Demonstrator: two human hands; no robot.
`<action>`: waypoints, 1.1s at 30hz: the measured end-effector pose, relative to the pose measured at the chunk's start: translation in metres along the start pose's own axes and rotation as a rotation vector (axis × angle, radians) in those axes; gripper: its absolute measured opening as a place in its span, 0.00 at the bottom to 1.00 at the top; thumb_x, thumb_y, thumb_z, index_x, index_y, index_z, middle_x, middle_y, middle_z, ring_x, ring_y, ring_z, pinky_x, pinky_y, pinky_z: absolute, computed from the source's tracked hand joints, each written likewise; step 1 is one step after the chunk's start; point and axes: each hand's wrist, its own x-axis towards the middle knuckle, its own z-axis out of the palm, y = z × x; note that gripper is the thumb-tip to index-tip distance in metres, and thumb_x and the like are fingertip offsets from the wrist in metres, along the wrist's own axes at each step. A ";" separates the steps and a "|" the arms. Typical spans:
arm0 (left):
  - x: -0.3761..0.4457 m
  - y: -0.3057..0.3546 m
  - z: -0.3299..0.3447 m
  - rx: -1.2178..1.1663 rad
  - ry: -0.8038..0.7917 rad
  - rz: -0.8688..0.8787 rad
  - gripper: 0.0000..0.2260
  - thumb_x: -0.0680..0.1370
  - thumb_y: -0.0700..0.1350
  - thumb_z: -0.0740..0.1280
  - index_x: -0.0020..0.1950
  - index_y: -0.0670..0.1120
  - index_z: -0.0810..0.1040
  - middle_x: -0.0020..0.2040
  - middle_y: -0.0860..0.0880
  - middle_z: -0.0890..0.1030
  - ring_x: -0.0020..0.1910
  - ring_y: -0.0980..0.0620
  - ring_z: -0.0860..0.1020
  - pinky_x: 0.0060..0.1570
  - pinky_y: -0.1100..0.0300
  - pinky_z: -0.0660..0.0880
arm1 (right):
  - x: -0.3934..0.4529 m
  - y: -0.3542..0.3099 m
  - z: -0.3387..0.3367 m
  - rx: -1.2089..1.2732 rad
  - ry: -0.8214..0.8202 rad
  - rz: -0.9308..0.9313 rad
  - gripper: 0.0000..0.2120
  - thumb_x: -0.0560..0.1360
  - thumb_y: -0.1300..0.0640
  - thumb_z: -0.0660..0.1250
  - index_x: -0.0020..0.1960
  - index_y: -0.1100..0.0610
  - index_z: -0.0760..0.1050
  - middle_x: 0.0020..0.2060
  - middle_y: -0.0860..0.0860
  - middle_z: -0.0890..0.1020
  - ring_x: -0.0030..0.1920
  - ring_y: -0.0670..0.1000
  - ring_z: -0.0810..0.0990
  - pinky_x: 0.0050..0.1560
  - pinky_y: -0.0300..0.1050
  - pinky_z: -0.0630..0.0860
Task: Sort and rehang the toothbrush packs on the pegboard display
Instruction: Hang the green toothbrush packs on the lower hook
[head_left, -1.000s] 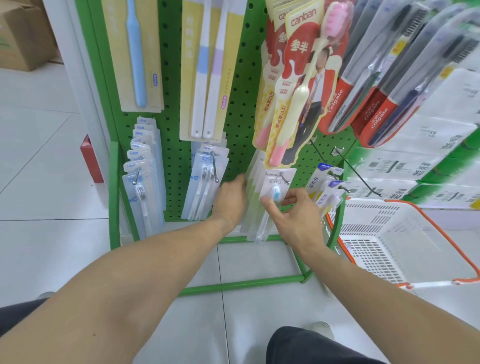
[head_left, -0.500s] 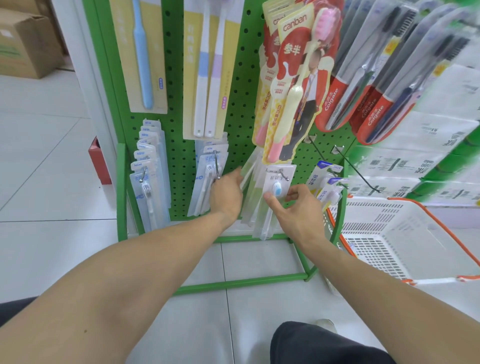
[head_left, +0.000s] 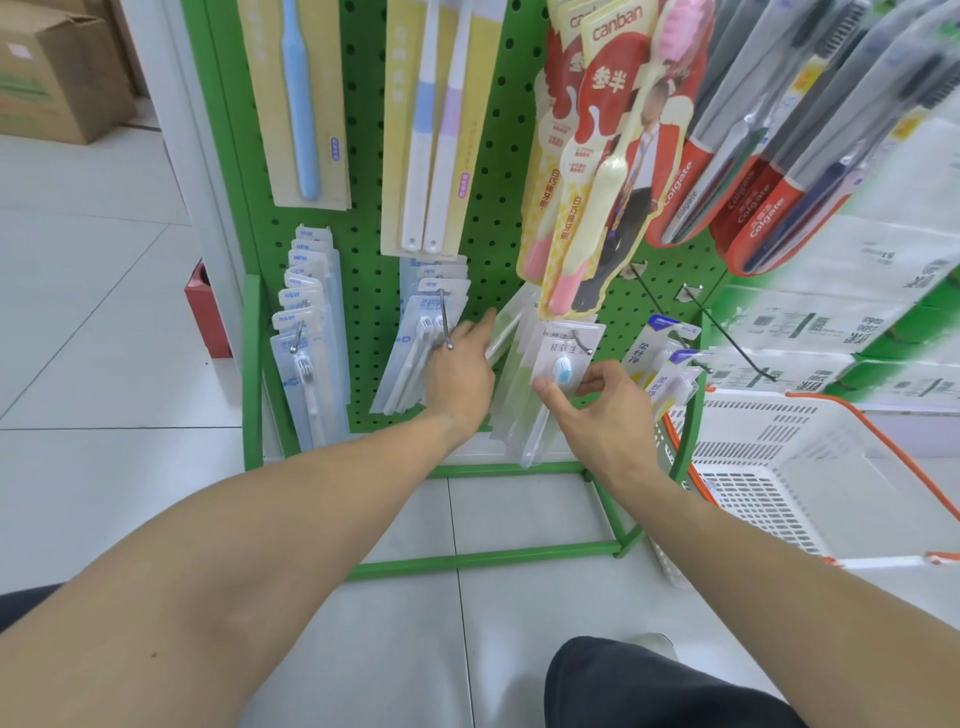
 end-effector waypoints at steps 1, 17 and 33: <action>0.001 -0.001 0.000 -0.007 0.009 -0.001 0.28 0.78 0.29 0.59 0.77 0.48 0.69 0.54 0.44 0.80 0.52 0.42 0.79 0.52 0.49 0.78 | 0.000 0.000 0.000 -0.004 0.000 0.000 0.25 0.73 0.36 0.73 0.56 0.55 0.74 0.49 0.48 0.80 0.48 0.50 0.79 0.47 0.48 0.75; 0.009 0.020 0.024 -0.565 0.099 -0.418 0.16 0.82 0.34 0.59 0.65 0.45 0.81 0.59 0.52 0.83 0.55 0.56 0.78 0.56 0.65 0.73 | 0.001 -0.001 0.005 0.005 0.007 0.020 0.25 0.72 0.35 0.73 0.54 0.54 0.74 0.48 0.47 0.81 0.49 0.51 0.80 0.48 0.50 0.78; -0.004 0.000 0.024 -0.250 -0.078 -0.306 0.12 0.81 0.36 0.62 0.57 0.43 0.84 0.49 0.47 0.86 0.47 0.48 0.81 0.46 0.61 0.74 | 0.001 -0.001 0.009 0.021 0.001 0.008 0.24 0.72 0.36 0.73 0.53 0.54 0.73 0.47 0.47 0.81 0.45 0.50 0.80 0.41 0.45 0.72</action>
